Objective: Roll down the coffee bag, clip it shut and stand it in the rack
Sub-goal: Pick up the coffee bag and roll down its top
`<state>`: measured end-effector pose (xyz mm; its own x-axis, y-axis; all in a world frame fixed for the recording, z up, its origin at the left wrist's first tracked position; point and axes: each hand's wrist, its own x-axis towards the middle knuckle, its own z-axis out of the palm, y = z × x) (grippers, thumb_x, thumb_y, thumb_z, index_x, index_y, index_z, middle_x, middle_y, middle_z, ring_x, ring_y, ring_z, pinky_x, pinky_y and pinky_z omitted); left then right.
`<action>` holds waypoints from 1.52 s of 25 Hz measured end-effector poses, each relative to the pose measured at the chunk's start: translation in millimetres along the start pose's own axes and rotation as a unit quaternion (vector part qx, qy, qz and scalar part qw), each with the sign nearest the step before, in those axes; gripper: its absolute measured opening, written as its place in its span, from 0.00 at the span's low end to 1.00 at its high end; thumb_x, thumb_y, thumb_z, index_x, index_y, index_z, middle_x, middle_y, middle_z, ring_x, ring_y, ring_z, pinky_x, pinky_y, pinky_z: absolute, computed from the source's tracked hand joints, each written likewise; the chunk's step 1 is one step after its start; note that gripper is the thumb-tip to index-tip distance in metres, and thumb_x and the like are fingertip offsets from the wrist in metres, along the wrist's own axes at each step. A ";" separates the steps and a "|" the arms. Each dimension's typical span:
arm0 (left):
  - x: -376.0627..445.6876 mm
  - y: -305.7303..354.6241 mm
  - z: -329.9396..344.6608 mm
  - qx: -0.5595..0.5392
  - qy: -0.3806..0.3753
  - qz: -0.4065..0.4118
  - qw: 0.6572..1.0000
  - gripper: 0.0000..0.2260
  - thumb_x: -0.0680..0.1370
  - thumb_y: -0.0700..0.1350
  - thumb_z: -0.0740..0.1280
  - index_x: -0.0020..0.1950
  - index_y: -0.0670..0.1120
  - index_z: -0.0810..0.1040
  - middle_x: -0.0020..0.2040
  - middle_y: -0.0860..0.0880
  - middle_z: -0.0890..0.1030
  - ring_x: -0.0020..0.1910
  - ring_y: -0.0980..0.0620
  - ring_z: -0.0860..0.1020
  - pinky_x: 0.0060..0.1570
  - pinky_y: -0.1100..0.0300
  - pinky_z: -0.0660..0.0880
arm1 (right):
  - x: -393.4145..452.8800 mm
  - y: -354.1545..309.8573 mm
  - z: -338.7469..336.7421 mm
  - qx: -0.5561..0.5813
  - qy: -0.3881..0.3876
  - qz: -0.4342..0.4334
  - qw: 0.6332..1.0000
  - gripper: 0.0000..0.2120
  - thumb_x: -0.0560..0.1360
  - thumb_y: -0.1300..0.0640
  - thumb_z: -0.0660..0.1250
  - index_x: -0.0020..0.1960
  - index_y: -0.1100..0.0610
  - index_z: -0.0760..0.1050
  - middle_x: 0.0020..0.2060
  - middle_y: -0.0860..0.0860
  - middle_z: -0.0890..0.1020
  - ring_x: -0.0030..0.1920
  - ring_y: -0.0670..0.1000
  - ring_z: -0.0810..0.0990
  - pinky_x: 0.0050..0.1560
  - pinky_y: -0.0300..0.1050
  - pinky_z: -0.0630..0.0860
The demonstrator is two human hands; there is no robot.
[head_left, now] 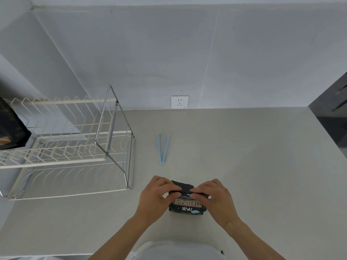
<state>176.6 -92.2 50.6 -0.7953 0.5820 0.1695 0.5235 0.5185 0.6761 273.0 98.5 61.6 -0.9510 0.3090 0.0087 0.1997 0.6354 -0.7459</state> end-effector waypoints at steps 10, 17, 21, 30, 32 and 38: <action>19.9 19.7 8.1 0.047 -0.032 0.100 0.993 0.03 0.72 0.45 0.75 0.41 0.48 0.83 0.37 0.53 0.81 0.41 0.51 0.76 0.37 0.57 0.76 | 6.3 1.1 -1.5 -0.103 0.041 -0.061 0.992 0.03 0.66 0.49 0.77 0.38 0.47 0.84 0.29 0.42 0.82 0.36 0.47 0.75 0.31 0.42 0.76; 30.0 10.3 2.3 0.143 -0.046 0.138 0.979 0.13 0.72 0.55 0.71 0.35 0.48 0.77 0.32 0.53 0.78 0.36 0.53 0.72 0.35 0.62 0.70 | 12.6 13.6 -1.6 -0.148 0.059 -0.082 0.984 0.16 0.65 0.48 0.77 0.29 0.54 0.73 0.25 0.45 0.76 0.33 0.47 0.69 0.34 0.36 0.67; 32.3 6.9 0.6 0.190 -0.040 0.191 0.962 0.16 0.73 0.57 0.70 0.32 0.47 0.75 0.29 0.53 0.77 0.32 0.52 0.72 0.32 0.61 0.70 | 12.2 20.0 -2.1 -0.168 0.055 -0.103 0.979 0.20 0.63 0.47 0.78 0.28 0.56 0.69 0.23 0.47 0.74 0.30 0.50 0.69 0.34 0.37 0.64; 24.9 -13.6 -5.3 0.136 -0.069 0.176 0.973 0.19 0.72 0.63 0.65 0.39 0.48 0.81 0.33 0.53 0.78 0.35 0.53 0.74 0.33 0.65 0.69 | 3.1 23.2 -7.9 -0.007 -0.046 -0.008 0.999 0.07 0.68 0.53 0.75 0.45 0.44 0.83 0.36 0.40 0.77 0.43 0.44 0.72 0.42 0.33 0.69; 19.9 -19.9 -9.7 0.079 -0.094 0.118 0.985 0.13 0.70 0.59 0.71 0.43 0.50 0.82 0.37 0.53 0.79 0.39 0.54 0.74 0.33 0.63 0.72 | -1.5 29.0 -8.0 0.061 -0.075 0.058 0.994 0.10 0.67 0.53 0.76 0.45 0.40 0.83 0.38 0.42 0.78 0.44 0.44 0.75 0.43 0.33 0.71; 15.5 -27.9 -13.7 -0.073 -0.172 -0.093 0.978 0.05 0.68 0.48 0.78 0.42 0.54 0.84 0.41 0.56 0.80 0.45 0.58 0.74 0.44 0.62 0.72 | -0.5 38.6 4.0 0.114 -0.090 0.139 0.979 0.08 0.65 0.54 0.78 0.41 0.44 0.84 0.45 0.38 0.81 0.52 0.41 0.74 0.49 0.38 0.70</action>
<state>145.6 -106.2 44.3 -0.7092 0.6755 -0.2016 0.3097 0.5555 0.7717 280.2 120.1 30.1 -0.8975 0.3044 -0.3190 0.4189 0.3628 -0.8324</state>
